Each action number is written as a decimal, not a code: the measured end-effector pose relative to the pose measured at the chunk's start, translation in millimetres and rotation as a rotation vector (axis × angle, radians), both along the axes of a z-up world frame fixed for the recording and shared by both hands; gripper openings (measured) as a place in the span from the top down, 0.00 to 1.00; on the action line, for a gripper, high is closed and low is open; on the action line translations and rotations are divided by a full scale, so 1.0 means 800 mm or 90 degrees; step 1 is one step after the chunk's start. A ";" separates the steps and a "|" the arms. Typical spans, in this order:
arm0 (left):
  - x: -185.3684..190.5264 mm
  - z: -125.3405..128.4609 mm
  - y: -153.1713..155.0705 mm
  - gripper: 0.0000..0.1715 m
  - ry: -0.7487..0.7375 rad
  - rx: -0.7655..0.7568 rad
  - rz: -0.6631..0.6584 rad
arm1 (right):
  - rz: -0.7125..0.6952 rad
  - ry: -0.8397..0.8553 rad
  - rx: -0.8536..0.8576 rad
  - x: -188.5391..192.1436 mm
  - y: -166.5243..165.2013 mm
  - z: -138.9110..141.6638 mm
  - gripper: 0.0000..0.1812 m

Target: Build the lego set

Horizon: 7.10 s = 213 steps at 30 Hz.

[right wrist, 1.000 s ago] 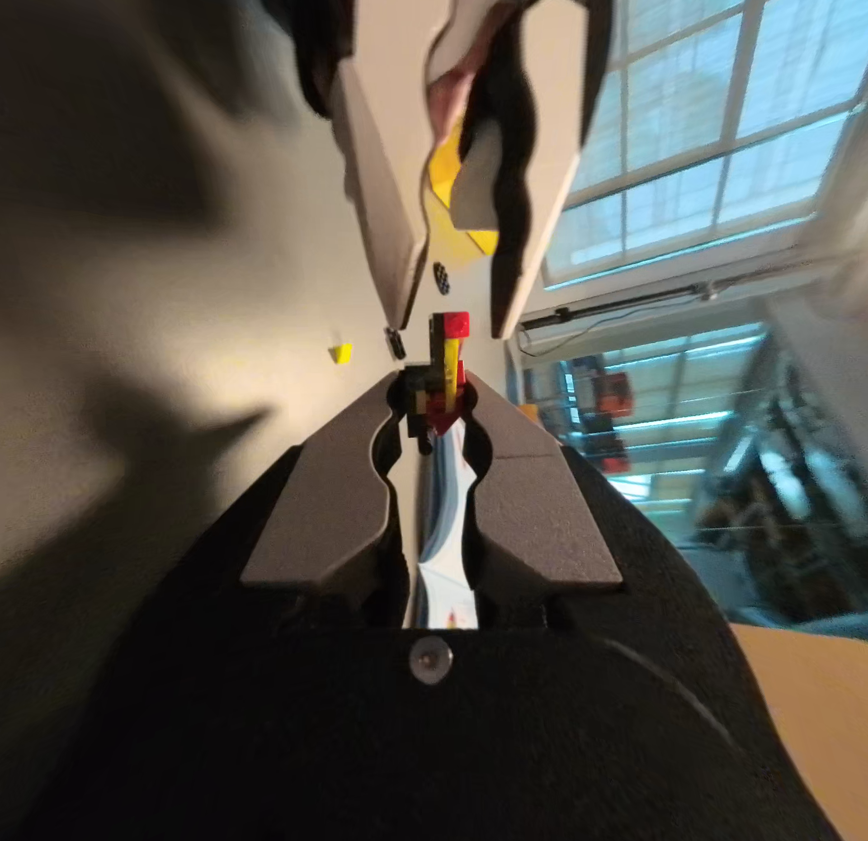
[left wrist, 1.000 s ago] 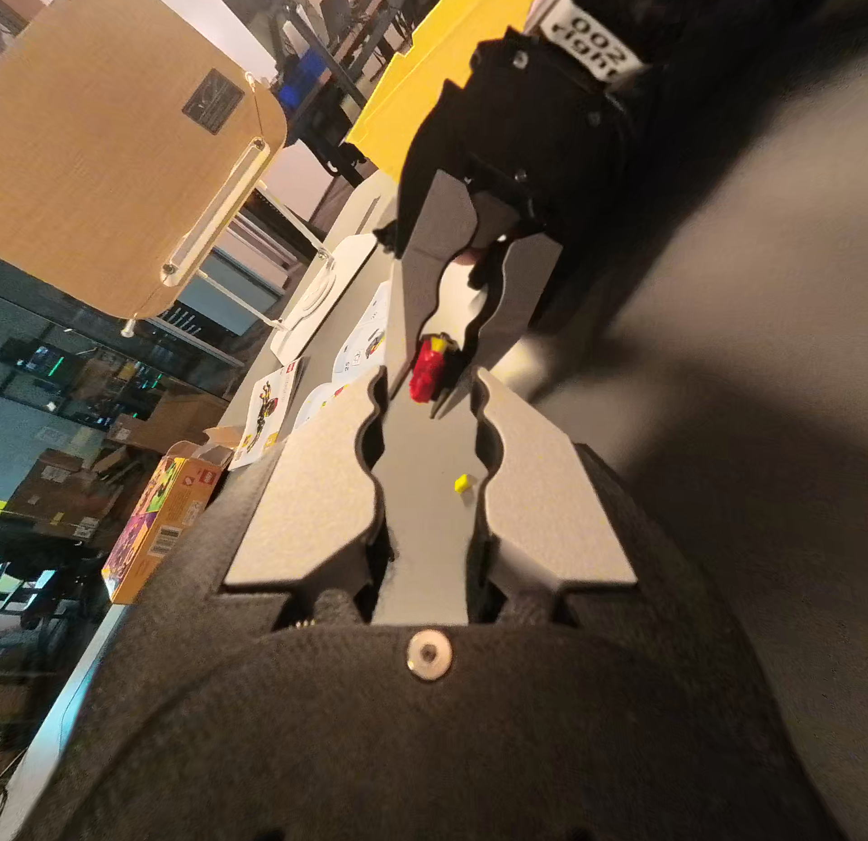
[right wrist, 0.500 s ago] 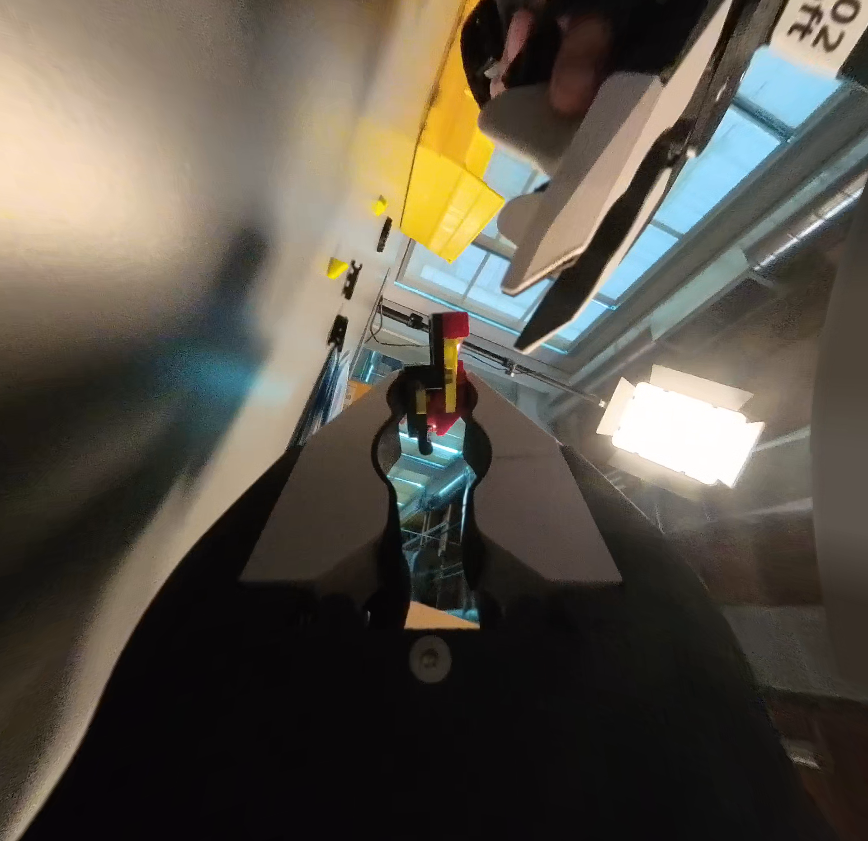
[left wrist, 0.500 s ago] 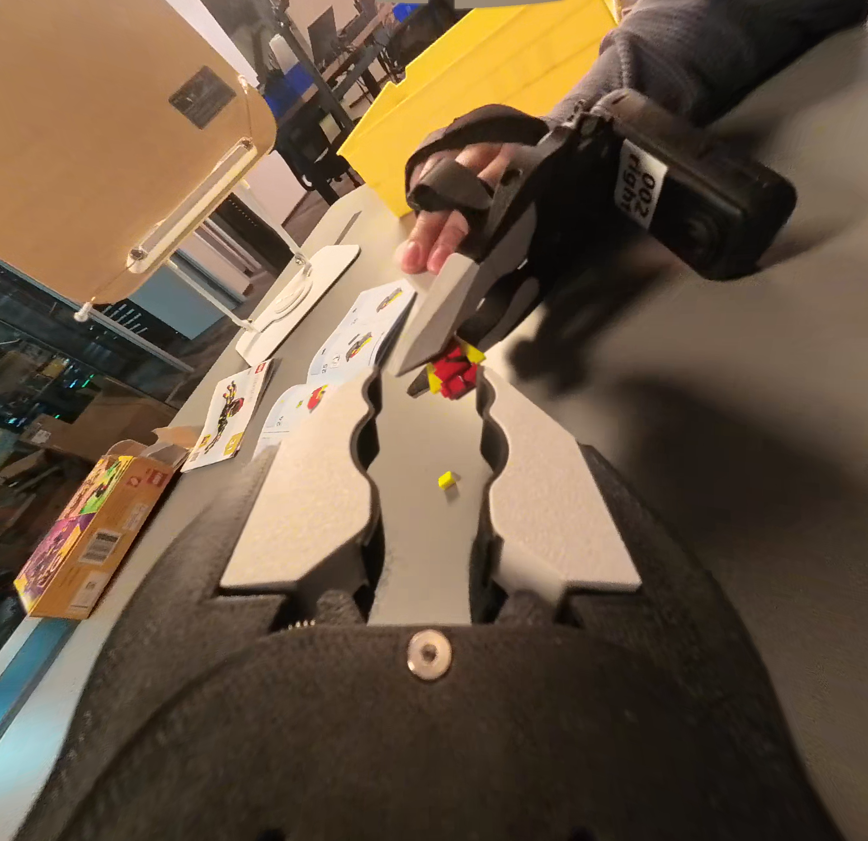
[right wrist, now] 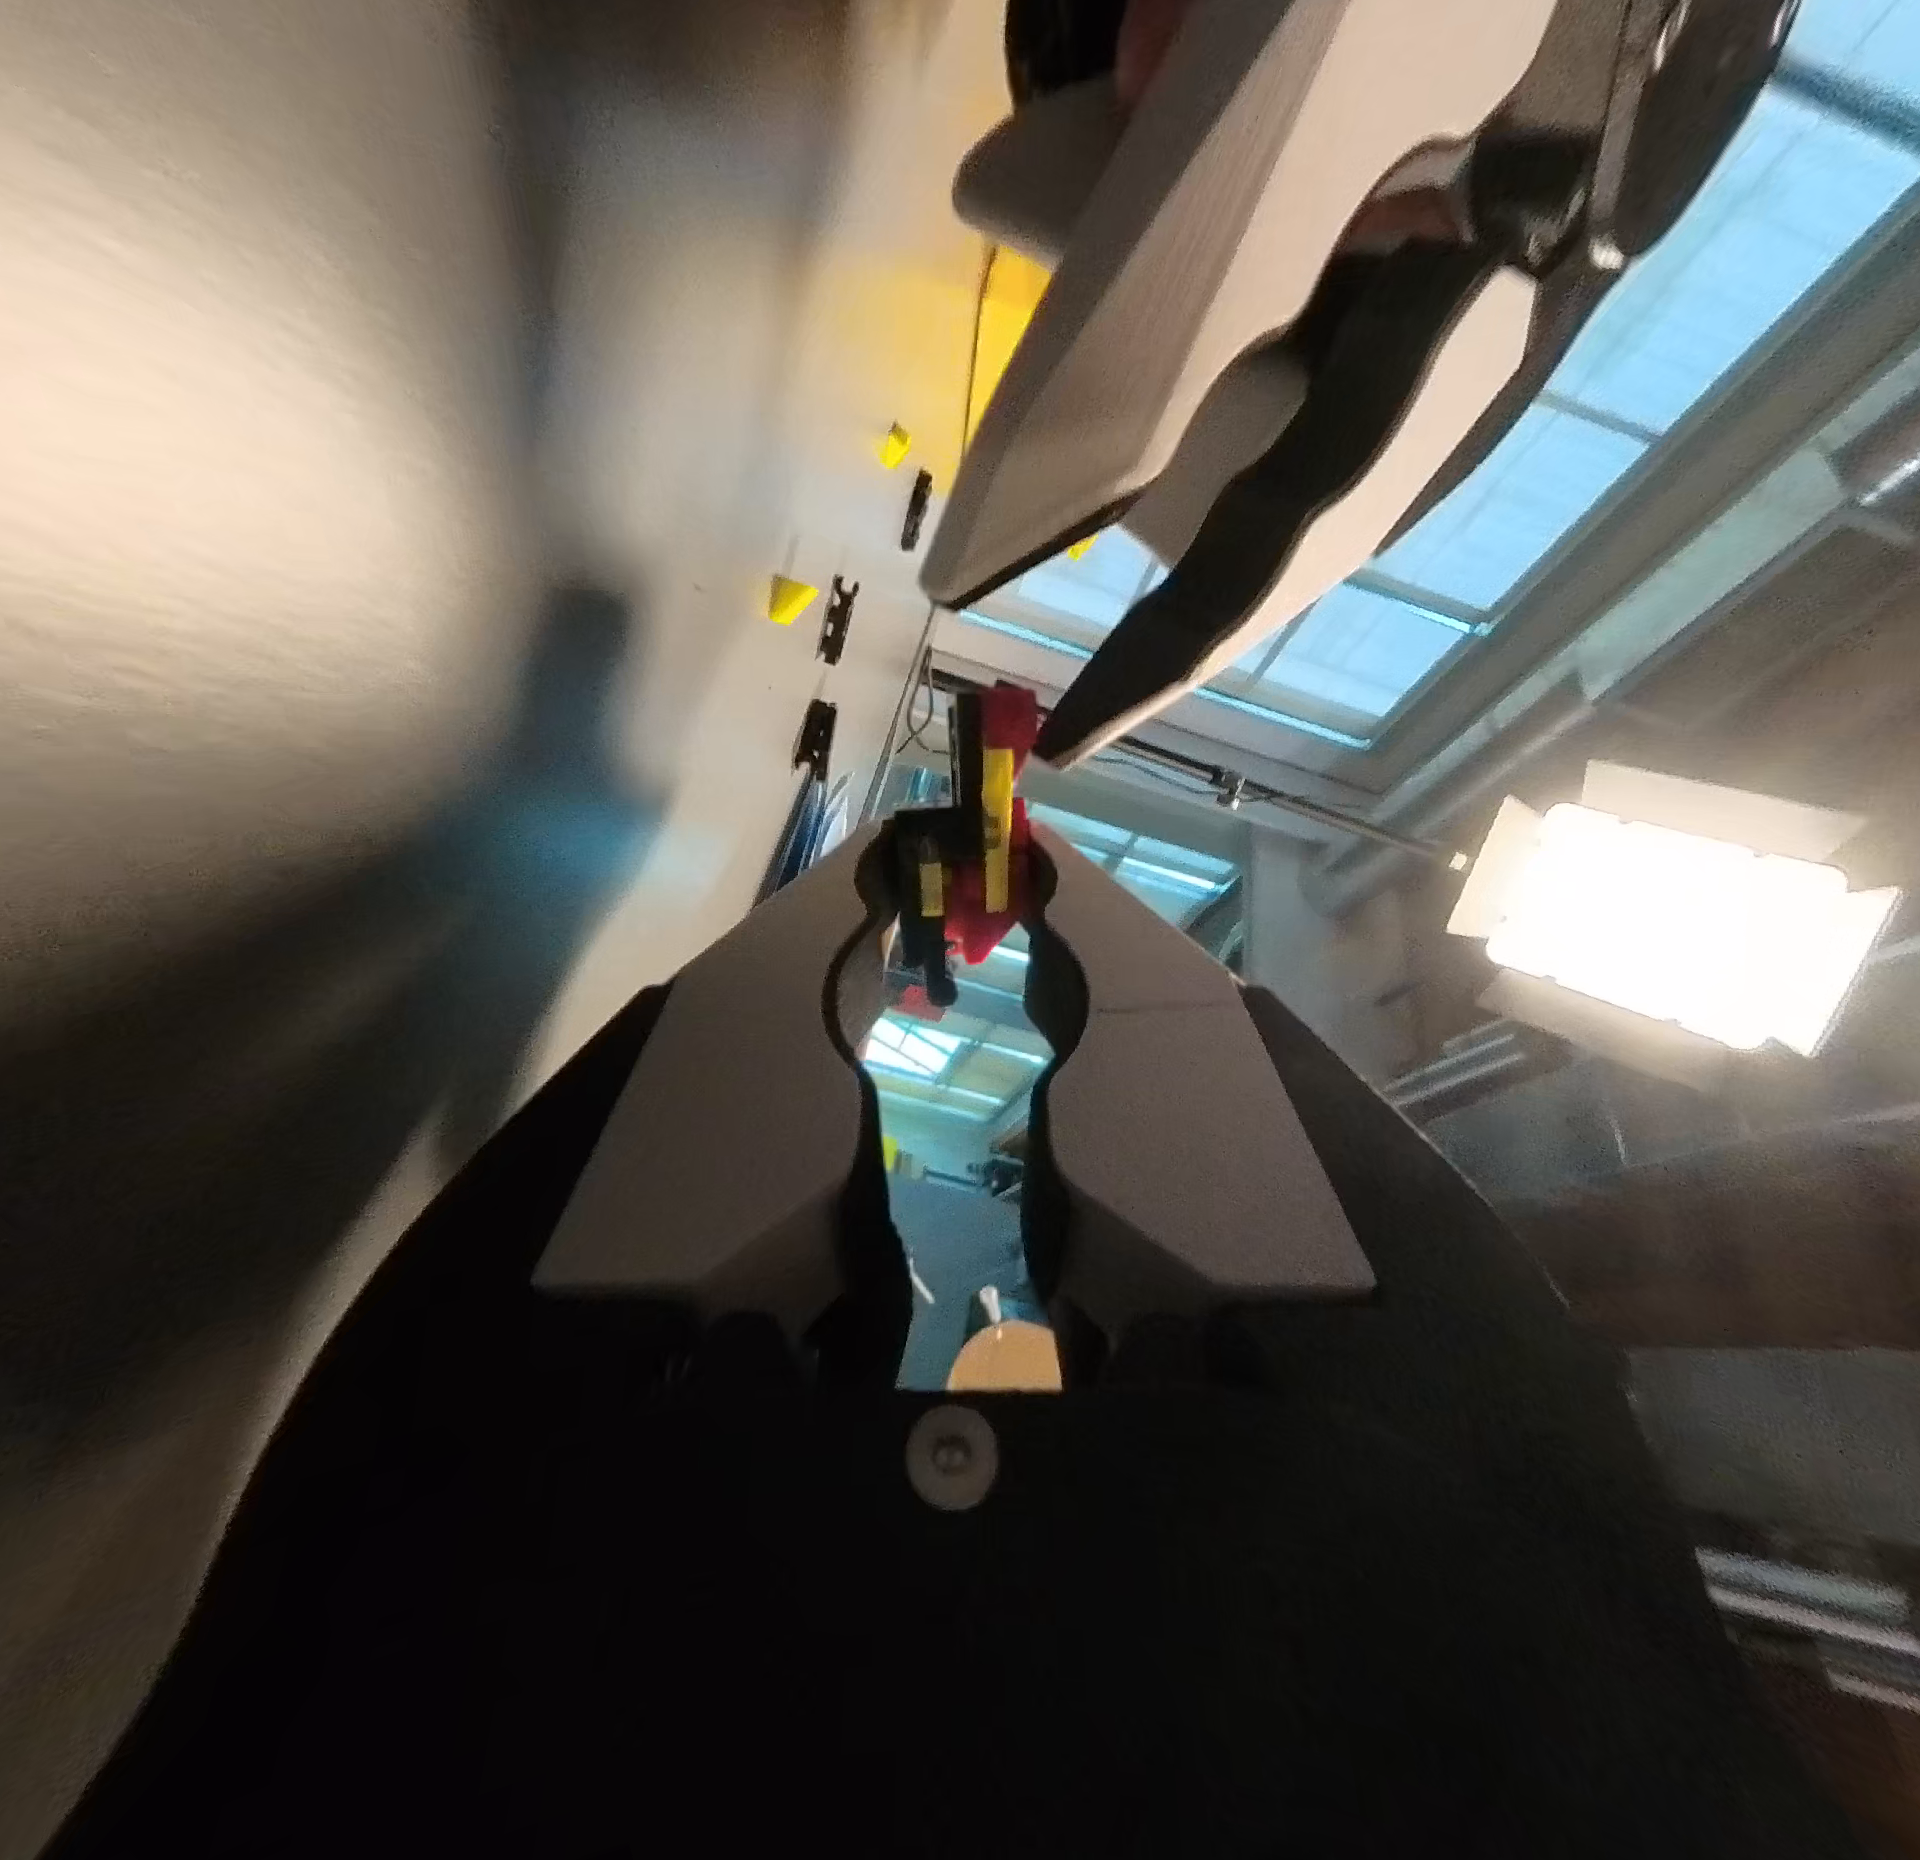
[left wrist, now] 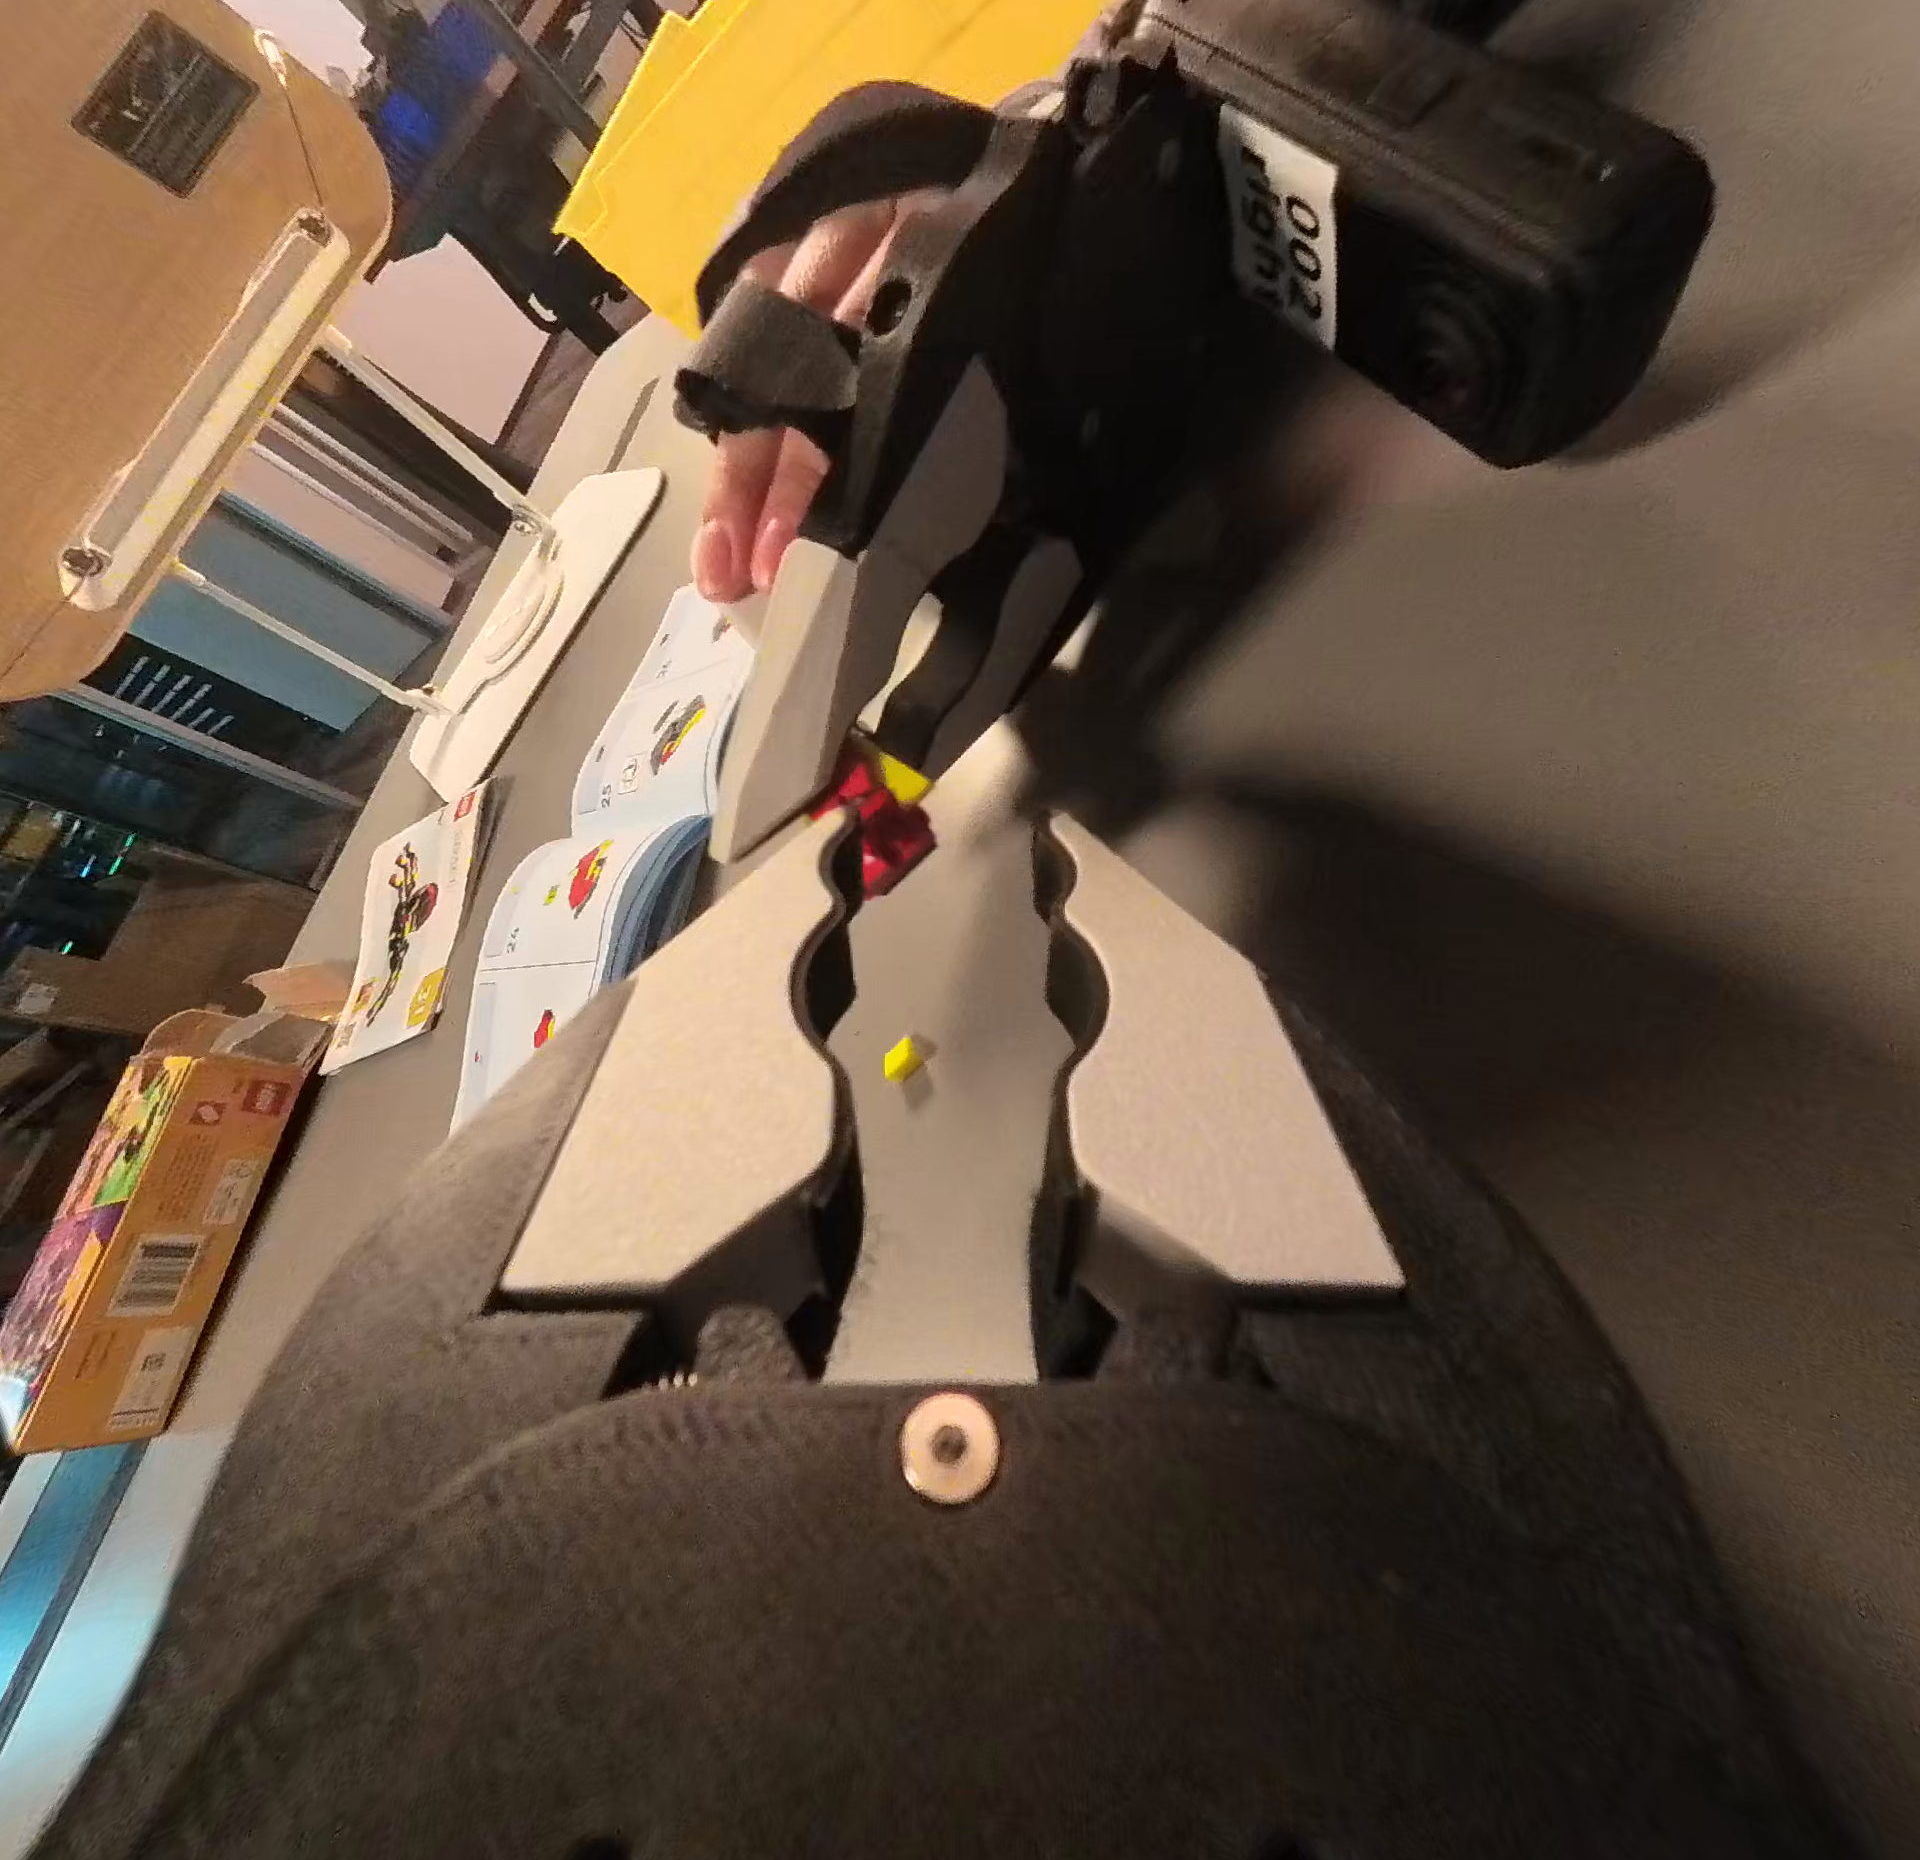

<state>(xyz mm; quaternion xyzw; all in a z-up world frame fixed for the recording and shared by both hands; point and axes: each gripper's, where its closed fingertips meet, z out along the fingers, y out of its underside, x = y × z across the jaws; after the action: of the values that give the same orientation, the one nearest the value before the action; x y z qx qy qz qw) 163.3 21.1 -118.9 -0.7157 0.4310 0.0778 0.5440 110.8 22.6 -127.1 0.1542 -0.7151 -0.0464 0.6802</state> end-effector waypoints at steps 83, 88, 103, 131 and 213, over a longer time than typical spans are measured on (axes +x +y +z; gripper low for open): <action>-0.033 0.013 0.029 0.93 -0.039 0.016 0.171 | -0.067 -0.241 -0.440 0.007 0.035 0.000 0.88; -0.034 0.013 0.031 0.92 -0.086 0.002 0.179 | -0.074 -0.224 -0.425 0.006 0.037 0.001 0.88; -0.033 0.014 0.031 0.92 -0.102 -0.017 0.183 | -0.079 -0.207 -0.405 0.006 0.039 0.003 0.88; -0.031 0.023 0.032 0.93 -0.202 -0.033 0.195 | -0.090 -0.169 -0.386 0.005 0.043 0.012 0.87; -0.095 -0.015 -0.048 0.95 -0.030 -0.025 0.306 | 0.011 -0.492 -0.660 0.020 0.007 -0.016 0.89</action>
<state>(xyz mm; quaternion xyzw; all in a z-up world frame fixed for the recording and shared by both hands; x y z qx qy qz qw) 87.2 -17.0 -130.6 -0.8096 0.2369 0.1800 0.5060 127.1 28.5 -139.6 -0.1827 -0.8370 0.3693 0.3600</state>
